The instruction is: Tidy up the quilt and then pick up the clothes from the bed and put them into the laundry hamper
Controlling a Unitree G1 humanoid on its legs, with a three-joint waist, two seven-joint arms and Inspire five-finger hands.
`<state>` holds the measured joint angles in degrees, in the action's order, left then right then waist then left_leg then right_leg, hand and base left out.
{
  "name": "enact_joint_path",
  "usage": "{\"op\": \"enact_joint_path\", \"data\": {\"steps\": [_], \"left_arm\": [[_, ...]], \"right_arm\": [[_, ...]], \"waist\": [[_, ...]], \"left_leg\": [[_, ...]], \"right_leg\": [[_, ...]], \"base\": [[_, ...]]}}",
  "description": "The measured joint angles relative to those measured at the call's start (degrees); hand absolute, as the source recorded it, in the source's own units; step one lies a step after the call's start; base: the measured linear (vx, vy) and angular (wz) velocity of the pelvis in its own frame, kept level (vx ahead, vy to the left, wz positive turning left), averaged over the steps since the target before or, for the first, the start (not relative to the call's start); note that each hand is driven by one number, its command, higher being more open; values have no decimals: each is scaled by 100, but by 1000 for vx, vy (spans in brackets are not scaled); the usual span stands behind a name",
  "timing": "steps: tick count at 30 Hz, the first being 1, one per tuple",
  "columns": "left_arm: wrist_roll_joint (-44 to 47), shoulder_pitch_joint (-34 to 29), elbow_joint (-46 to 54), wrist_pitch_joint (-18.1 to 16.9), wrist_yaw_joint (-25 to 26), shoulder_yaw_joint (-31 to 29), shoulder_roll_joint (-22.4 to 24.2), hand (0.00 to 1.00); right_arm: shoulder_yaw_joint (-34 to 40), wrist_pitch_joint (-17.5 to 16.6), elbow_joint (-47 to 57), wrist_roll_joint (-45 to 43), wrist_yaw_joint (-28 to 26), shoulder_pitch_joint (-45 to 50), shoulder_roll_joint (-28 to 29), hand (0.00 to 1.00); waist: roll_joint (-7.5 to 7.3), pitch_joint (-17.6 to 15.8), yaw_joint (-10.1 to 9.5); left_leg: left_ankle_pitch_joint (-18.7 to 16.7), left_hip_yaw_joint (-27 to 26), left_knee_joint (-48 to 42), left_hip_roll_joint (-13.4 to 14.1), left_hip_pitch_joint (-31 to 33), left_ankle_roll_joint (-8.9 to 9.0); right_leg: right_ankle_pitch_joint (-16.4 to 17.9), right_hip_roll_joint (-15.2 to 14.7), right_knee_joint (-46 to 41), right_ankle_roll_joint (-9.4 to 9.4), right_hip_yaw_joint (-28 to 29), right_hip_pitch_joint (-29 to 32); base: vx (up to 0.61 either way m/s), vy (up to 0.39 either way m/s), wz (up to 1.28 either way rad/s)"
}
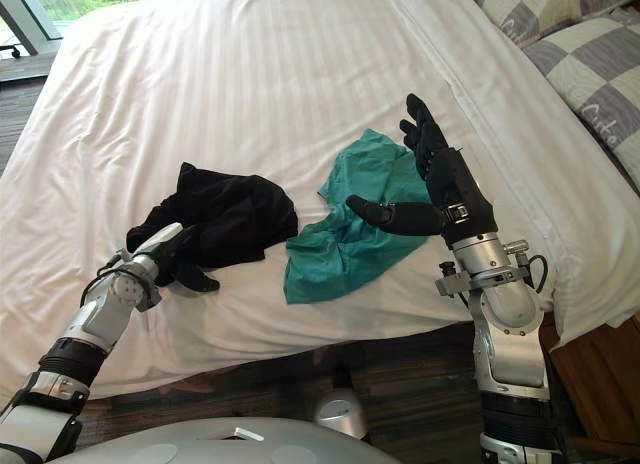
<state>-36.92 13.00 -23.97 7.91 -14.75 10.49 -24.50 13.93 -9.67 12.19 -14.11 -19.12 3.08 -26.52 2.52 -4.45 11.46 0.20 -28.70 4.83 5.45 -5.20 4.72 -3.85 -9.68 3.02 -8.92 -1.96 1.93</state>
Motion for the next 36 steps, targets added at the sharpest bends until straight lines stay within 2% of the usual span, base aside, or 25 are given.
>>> {"op": "enact_joint_path", "data": {"steps": [3, 4, 6, 8, 10, 13, 14, 16, 17, 21, 23, 26, 28, 34, 36], "left_arm": [[-203, 75, -484, 1, 834, 53, 384, 100], [-193, 175, -749, 1, 1618, 60, 543, 0], [-161, 300, -897, 1, 2101, 64, 595, 0], [168, 565, -999, 0, 2762, 35, 591, 0], [565, 783, -1160, -111, 3156, -7, 531, 0], [1025, 1045, -1263, -546, 3250, -257, 239, 0], [1350, 1134, -1171, -894, 3144, -340, -16, 0], [1698, 1103, -871, -1161, 2874, -327, -249, 0], [2013, 990, -440, -1228, 2489, -327, -317, 0], [3339, -233, 1575, -1265, 1143, -740, -312, 0], [3574, -571, 2171, -1246, 662, -877, -216, 0], [3938, -925, 2680, -1151, -1, -1015, -75, 0], [4058, -894, 2680, -1051, -283, -1025, 21, 0], [4184, -880, 2680, -1042, -626, -1050, 49, 0], [4310, -877, 2693, -1050, -769, -1123, 53, 0]], "right_arm": [[-2, 64, 1, -57, -114, -49, -8, 100], [-5, 94, 0, -60, -182, -191, -47, 100], [-7, 96, -1, -60, -206, -316, -108, 100], [-8, 95, -5, -76, -269, -580, -349, 100], [-17, 94, -6, -69, -281, -680, -499, 100], [-130, 114, -9, 342, -180, -690, -528, 100], [-259, 224, -48, 1122, -15, -619, -529, 100], [-421, 411, -254, 2044, 151, -525, -534, 100], [-486, 629, -456, 2543, 346, -378, -533, 100], [-515, 1636, -1059, 3222, 682, -62, -424, 100], [-513, 1874, -1357, 3479, 762, -70, -399, 100], [-505, 2056, -1801, 3664, 1181, -290, -304, 100], [-494, 2151, -2088, 3848, 1523, -488, -269, 100], [-462, 2132, -2701, 3759, 2045, -759, -274, 100], [-410, 2047, -2780, 3330, 2161, -758, -278, 100]], "waist": [[150, -17, 4], [231, -77, 24], [238, -163, 29], [179, -391, 44], [120, -479, 41], [-37, -659, 86], [-154, -784, 111], [-278, -853, 119], [-317, -870, 90], [-321, -866, -152], [-314, -863, -269], [-298, -860, -418], [-298, -860, -511], [-268, -877, -595], [-247, -890, -619]], "left_leg": [[28, -80, 17, -18, 163, -13], [86, -97, 21, -37, 360, -36], [134, -114, 22, -41, 477, -44], [230, -129, 27, -40, 632, -36], [300, -112, 31, -31, 760, 3], [422, -14, 35, 6, 916, 39], [435, 140, 36, 12, 982, 40], [517, 358, 36, 15, 1071, 42], [595, 512, 38, 7, 1148, 23], [723, 874, 30, -63, 1202, -123], [735, 1028, 11, -45, 1213, -113], [766, 1258, 6, -27, 1277, -72], [766, 1328, 6, -19, 1338, -72], [771, 1511, 9, 31, 1480, -77], [769, 1518, 10, 40, 1491, -77]], "right_leg": [[-48, -5, -8, 18, 92, 215], [-106, -16, -7, 27, 144, 434], [-155, -15, -2, 42, 186, 567], [-215, -12, -1, 68, 226, 742], [-212, -8, -12, 36, 228, 866], [-207, -10, -76, 29, 223, 1002], [-206, -5, -122, 29, 175, 1013], [-206, -4, -135, 29, 42, 1019], [-207, -15, -153, 30, -84, 1014], [-296, -30, -173, 12, -462, 851], [-272, -20, -165, 51, -643, 771], [-230, -8, -155, 116, -849, 705], [-228, 4, -100, 119, -899, 700], [-208, 74, -28, 143, -1033, 705], [-206, 88, -2, 144, -1034, 704]], "base": [[-78, -58, -14], [-80, -56, -10], [-89, -61, -9], [-137, -80, -4], [-163, -99, 3], [-125, -69, 13], [-158, -78, 31], [-76, -47, 44], [8, -27, 61], [86, 7, 47], [132, 7, 35], [116, -2, 30], [48, 5, 22], [-1, 0, 12], [0, 0, 0]]}}
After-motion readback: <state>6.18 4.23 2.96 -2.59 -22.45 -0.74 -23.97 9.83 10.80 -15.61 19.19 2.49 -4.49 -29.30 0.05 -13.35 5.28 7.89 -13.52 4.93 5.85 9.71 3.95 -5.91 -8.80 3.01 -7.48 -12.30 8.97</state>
